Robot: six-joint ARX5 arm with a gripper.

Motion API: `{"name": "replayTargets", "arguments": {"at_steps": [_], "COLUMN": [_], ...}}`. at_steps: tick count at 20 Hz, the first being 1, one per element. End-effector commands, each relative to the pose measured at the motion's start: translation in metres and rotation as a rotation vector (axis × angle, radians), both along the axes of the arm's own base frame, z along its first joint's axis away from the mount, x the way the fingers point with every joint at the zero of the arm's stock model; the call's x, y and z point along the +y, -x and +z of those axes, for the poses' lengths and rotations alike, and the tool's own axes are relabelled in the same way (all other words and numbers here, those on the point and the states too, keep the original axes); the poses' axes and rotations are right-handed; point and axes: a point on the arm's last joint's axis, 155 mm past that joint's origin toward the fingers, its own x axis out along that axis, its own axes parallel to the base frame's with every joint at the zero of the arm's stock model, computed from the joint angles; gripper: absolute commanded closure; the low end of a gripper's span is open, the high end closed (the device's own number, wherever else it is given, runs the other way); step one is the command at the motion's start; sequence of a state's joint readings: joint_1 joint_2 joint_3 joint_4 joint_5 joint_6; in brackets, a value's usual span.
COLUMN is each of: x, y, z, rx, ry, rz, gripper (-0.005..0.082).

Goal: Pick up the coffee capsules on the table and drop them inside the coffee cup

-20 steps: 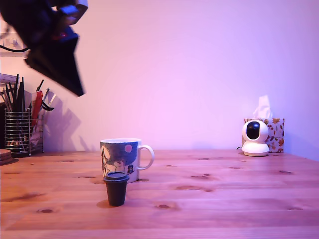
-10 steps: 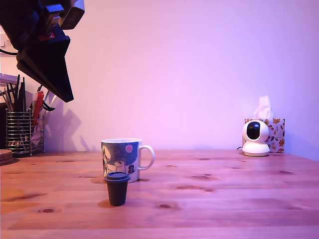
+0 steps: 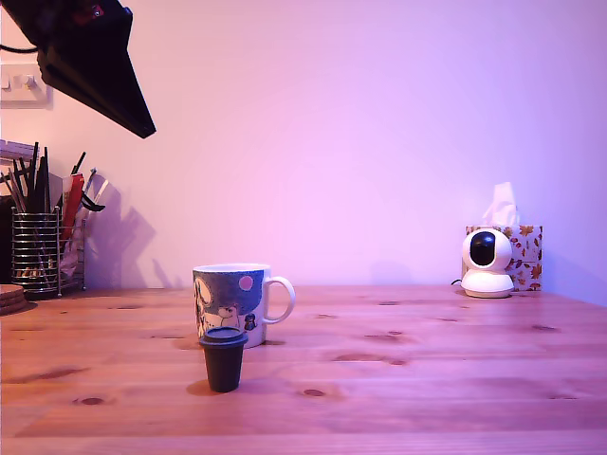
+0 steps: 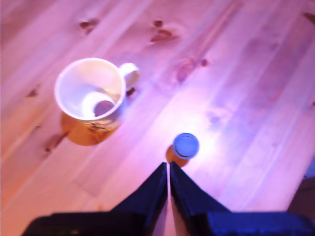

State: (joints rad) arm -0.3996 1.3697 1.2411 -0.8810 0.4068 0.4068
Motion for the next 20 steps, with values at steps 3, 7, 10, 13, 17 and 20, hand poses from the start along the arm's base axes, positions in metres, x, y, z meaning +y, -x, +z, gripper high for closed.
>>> {"name": "replayTargets", "arguments": {"at_steps": [3,7,10,13,17,20], "x": [-0.009,-0.008,-0.005,-0.004,-0.001,0.0], "y": [0.014,0.023,0.033,0.041,0.053,0.055], "z": [-0.015,-0.029,-0.037,-0.045,-0.062,-0.071], "rx": [0.034,0.006,-0.034,-0.07,-0.077,-0.099], "ry": [-0.001,0.033,0.058,0.092,0.122,0.141], "rz": [-0.041,-0.01,-0.01,-0.013,-0.009,-0.004], "gripper": [0.0789,0.0789,0.0789,0.0789,0.0789,0.0789]}}
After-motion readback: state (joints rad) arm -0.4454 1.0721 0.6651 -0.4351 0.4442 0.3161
